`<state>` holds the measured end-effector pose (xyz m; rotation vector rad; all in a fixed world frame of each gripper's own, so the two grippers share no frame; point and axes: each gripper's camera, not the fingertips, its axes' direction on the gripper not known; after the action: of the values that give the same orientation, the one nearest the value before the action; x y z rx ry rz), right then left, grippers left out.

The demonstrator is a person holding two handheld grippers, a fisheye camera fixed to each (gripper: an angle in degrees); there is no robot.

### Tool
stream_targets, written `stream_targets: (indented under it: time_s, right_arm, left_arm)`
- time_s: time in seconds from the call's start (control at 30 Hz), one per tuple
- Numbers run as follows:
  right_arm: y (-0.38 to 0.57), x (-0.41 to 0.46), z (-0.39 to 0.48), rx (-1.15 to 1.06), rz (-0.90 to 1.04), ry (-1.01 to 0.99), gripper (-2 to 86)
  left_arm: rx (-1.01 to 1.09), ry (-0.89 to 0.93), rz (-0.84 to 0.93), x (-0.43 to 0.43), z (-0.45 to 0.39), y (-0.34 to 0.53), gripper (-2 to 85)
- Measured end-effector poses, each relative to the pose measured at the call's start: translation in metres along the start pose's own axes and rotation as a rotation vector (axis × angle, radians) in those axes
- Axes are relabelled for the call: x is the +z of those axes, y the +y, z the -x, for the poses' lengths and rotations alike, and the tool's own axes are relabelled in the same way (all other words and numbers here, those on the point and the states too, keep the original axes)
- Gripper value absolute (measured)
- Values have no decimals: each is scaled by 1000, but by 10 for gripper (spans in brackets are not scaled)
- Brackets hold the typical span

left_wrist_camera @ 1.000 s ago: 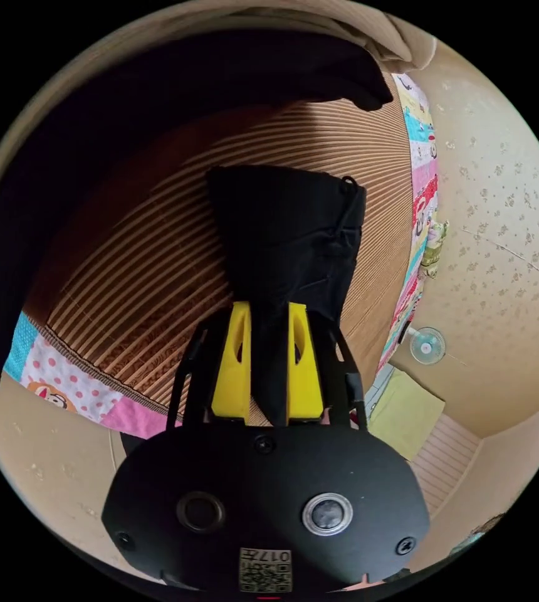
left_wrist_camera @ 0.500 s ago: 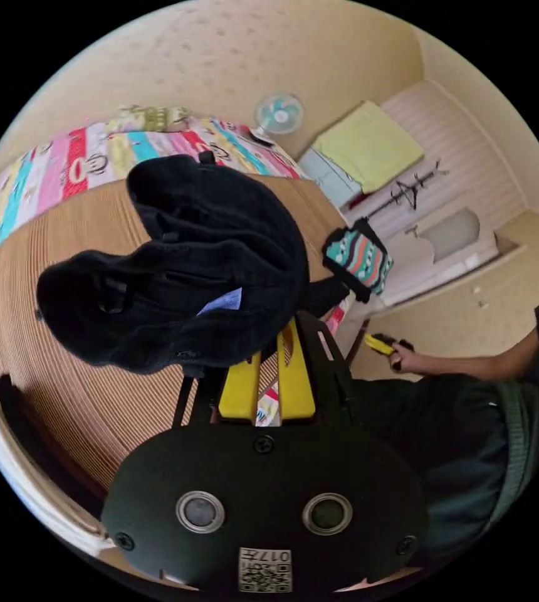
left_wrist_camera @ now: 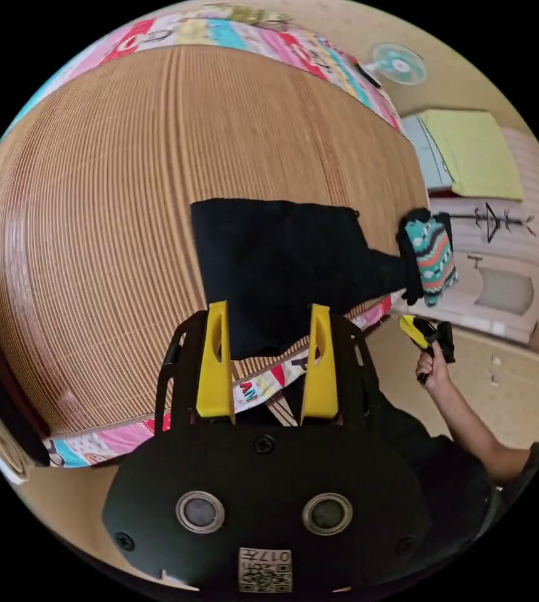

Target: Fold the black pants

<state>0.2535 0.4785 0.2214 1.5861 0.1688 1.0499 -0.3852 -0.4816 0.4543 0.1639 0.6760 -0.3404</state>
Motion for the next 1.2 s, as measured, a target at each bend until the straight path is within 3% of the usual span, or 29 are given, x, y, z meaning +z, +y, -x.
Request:
stream_targets:
  time_s: [0.13, 0.3, 0.43, 0.5, 0.6, 0.67, 0.77, 0.83, 1.0, 1.2]
  right_arm:
    - [-52, 44, 57, -157, 109, 183, 113]
    - [-90, 100, 64, -134, 335, 446, 63]
    - [-78, 76, 84, -363, 325, 265, 24]
    - [-72, 61, 64, -313, 313, 290, 17]
    - [-73, 58, 12, -54, 372, 440, 8]
    - [-68, 43, 20, -35, 243, 594, 5]
    - [-56, 29, 66, -224, 9, 545, 4]
    - [-62, 44, 84, -264, -4, 567, 4]
    - [-107, 137, 83, -201, 231, 513, 3]
    - [-132, 208, 105, -251, 422, 32, 3]
  left_arm:
    - [-157, 85, 174, 54, 38, -8, 182]
    - [-213, 167, 200, 82, 50, -5, 169]
    - [-213, 173, 213, 92, 56, -6, 153]
    - [-206, 188, 237, 99, 60, -7, 127]
    - [-76, 235, 303, 111, 52, -9, 79]
    - [-40, 273, 287, 108, 50, -7, 67]
    - [-45, 413, 214, 92, 54, 2, 62]
    - [7, 449, 170, 72, 44, 8, 57]
    - [129, 369, 50, 4, 4, 22, 53]
    - [510, 14, -115, -84, -120, 38, 53]
